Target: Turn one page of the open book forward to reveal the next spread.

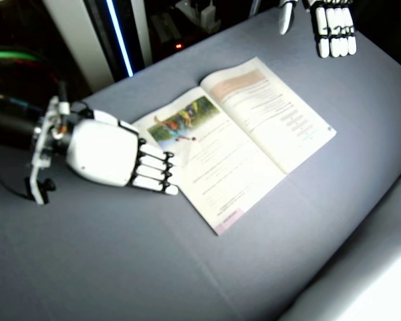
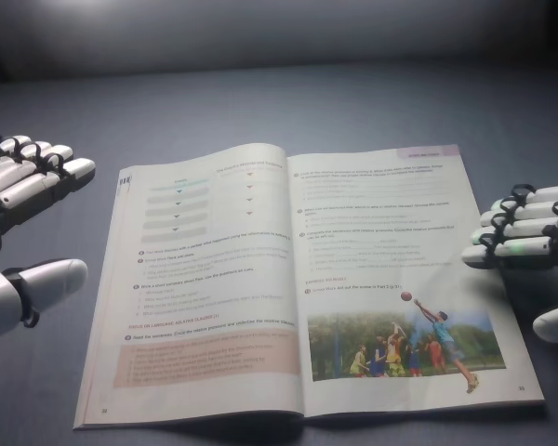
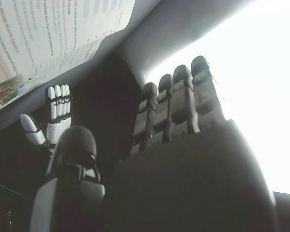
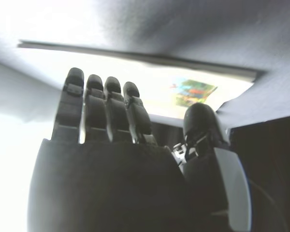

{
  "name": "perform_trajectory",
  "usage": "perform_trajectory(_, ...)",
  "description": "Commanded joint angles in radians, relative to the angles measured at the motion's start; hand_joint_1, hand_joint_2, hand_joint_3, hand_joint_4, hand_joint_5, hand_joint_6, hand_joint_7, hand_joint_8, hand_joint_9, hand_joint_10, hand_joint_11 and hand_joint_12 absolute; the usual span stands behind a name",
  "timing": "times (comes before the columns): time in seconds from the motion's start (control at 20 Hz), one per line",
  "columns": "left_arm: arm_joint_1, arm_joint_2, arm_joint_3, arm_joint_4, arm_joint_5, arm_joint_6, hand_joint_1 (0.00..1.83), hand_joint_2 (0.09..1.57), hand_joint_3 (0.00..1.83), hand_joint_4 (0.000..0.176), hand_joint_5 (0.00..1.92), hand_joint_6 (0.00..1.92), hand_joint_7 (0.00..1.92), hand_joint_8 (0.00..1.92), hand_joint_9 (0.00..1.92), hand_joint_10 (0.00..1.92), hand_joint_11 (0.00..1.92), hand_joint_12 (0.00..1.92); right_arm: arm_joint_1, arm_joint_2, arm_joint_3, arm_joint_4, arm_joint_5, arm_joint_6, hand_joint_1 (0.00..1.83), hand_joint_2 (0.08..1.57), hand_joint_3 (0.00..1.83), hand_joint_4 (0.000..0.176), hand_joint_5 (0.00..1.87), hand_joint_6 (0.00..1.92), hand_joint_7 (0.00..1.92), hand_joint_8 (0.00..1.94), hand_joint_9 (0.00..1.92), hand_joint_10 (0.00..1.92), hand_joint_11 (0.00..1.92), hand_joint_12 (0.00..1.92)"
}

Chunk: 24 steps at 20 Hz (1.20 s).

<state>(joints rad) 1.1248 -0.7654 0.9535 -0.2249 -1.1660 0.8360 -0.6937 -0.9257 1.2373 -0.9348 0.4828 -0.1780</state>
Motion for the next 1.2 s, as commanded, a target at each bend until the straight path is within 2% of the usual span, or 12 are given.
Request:
perform_trajectory(0.0, -0.012, -0.003, 0.007, -0.010, -0.125, -0.004, 0.00, 1.38, 0.00, 0.000, 0.11, 0.00, 0.06, 0.00, 0.04, 0.00, 0.02, 0.04, 0.011, -0.007, 0.012, -0.011, 0.045, 0.036, 0.00, 1.36, 0.00, 0.000, 0.06, 0.00, 0.04, 0.00, 0.00, 0.00, 0.00, 0.05)
perform_trajectory(0.15, -0.012, -0.005, 0.007, -0.008, -0.125, -0.004, 0.00, 1.38, 0.00, 0.000, 0.11, 0.00, 0.05, 0.00, 0.04, 0.00, 0.02, 0.03, 0.014, -0.049, 0.052, -0.149, 0.039, 0.179, 0.00, 1.36, 0.00, 0.000, 0.09, 0.01, 0.09, 0.02, 0.04, 0.02, 0.03, 0.06)
perform_trajectory(0.2, -0.012, -0.005, 0.007, -0.008, -0.125, -0.004, 0.00, 1.37, 0.00, 0.000, 0.10, 0.00, 0.05, 0.00, 0.03, 0.00, 0.01, 0.03, 0.018, -0.055, 0.056, -0.178, 0.036, 0.200, 0.00, 1.33, 0.00, 0.000, 0.11, 0.01, 0.10, 0.01, 0.07, 0.01, 0.04, 0.06)
perform_trajectory(0.5, -0.013, -0.008, 0.008, -0.008, -0.129, -0.005, 0.00, 1.37, 0.00, 0.000, 0.09, 0.00, 0.05, 0.01, 0.03, 0.01, 0.01, 0.01, 0.069, -0.079, 0.056, -0.219, 0.029, 0.200, 0.00, 1.30, 0.00, 0.000, 0.11, 0.01, 0.07, 0.01, 0.03, 0.01, 0.03, 0.02)
perform_trajectory(0.7, -0.014, -0.008, 0.010, -0.008, -0.134, -0.006, 0.00, 1.37, 0.00, 0.000, 0.10, 0.00, 0.05, 0.01, 0.03, 0.01, 0.01, 0.02, 0.124, -0.136, 0.073, -0.233, 0.046, 0.189, 0.00, 1.33, 0.01, 0.000, 0.11, 0.01, 0.08, 0.01, 0.05, 0.02, 0.08, 0.03)
perform_trajectory(0.85, -0.016, -0.009, 0.010, -0.005, -0.146, -0.009, 0.00, 1.37, 0.00, 0.000, 0.10, 0.00, 0.05, 0.00, 0.04, 0.01, 0.02, 0.02, 0.154, -0.169, 0.083, -0.229, 0.053, 0.189, 0.00, 1.31, 0.00, 0.000, 0.07, 0.00, 0.03, 0.01, 0.01, 0.00, 0.03, 0.01)
perform_trajectory(1.1, -0.018, -0.009, 0.009, -0.004, -0.168, -0.013, 0.00, 1.36, 0.00, 0.000, 0.11, 0.01, 0.06, 0.01, 0.05, 0.01, 0.04, 0.02, 0.184, -0.244, 0.107, -0.144, 0.082, 0.132, 0.00, 1.31, 0.00, 0.000, 0.04, 0.00, 0.02, 0.00, 0.00, 0.00, 0.00, 0.00)
perform_trajectory(1.15, -0.019, -0.007, 0.006, -0.001, -0.180, -0.015, 0.00, 1.35, 0.00, 0.000, 0.10, 0.00, 0.07, 0.01, 0.06, 0.01, 0.04, 0.03, 0.190, -0.262, 0.113, -0.120, 0.090, 0.114, 0.00, 1.33, 0.01, 0.000, 0.08, 0.02, 0.07, 0.02, 0.04, 0.02, 0.04, 0.02)
